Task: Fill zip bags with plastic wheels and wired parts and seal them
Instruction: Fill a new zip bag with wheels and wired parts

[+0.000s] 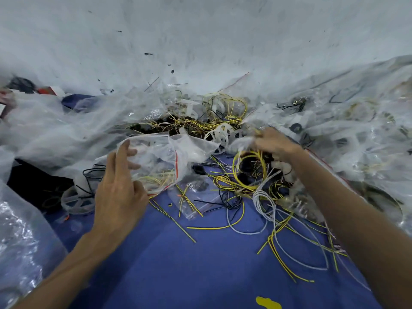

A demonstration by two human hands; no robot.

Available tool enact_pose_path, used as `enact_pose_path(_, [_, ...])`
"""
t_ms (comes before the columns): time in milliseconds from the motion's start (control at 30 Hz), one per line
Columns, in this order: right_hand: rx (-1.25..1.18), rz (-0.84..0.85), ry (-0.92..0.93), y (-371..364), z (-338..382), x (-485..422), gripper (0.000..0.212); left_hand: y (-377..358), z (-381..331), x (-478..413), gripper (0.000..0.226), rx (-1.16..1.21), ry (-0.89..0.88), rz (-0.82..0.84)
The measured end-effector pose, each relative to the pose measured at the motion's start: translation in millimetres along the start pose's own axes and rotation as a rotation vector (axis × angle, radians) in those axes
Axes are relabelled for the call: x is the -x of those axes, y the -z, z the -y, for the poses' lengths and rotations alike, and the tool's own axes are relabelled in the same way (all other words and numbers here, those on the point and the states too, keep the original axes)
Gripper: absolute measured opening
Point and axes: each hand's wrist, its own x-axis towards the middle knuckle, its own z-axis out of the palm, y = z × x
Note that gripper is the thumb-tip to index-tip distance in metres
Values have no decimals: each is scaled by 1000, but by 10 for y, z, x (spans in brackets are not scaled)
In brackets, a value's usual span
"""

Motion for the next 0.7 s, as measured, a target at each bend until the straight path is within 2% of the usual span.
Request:
enact_pose_path(67, [-339, -32, -131, 201, -24, -85, 11, 5, 16, -8, 80, 17, 23, -13])
enact_pose_path(167, [-655, -17, -254, 364, -120, -124, 14, 36, 30, -2, 79, -3, 18, -25])
enact_pose_path(233, [-743, -32, -267, 409, -172, -105, 18, 57, 23, 10, 77, -46, 13, -5])
enact_pose_path(300, [-730, -50, -229, 416, -186, -72, 19, 74, 13, 24, 78, -122, -16, 19])
enact_pose_path(367, [-539, -78, -170, 391, -147, -6, 17, 94, -25, 26, 77, -199, -55, 34])
enact_pose_path(433, [-63, -63, 5, 325, -93, 87, 13, 111, -68, 36, 78, -289, -108, 41])
enact_pose_path(467, [184, 37, 110, 261, -54, 128, 13, 119, -90, 41, 80, -327, -130, 46])
enact_pose_path(500, [373, 183, 178, 174, -8, 181, 21, 123, -109, 41, 82, -358, -146, 51])
enact_pose_path(533, [493, 347, 173, 90, 43, 223, 36, 129, -118, 36, 83, -385, -160, 47])
enact_pose_path(600, [540, 570, 88, 8, 148, 263, 64, 131, -121, 29, 80, -421, -208, 22])
enact_pose_path(633, [538, 594, 56, 12, 207, 269, 70, 133, -117, 28, 74, -427, -238, 11])
enact_pose_path(700, [598, 535, 39, 80, 298, 235, 71, 142, -103, 28, 63, -432, -274, 8])
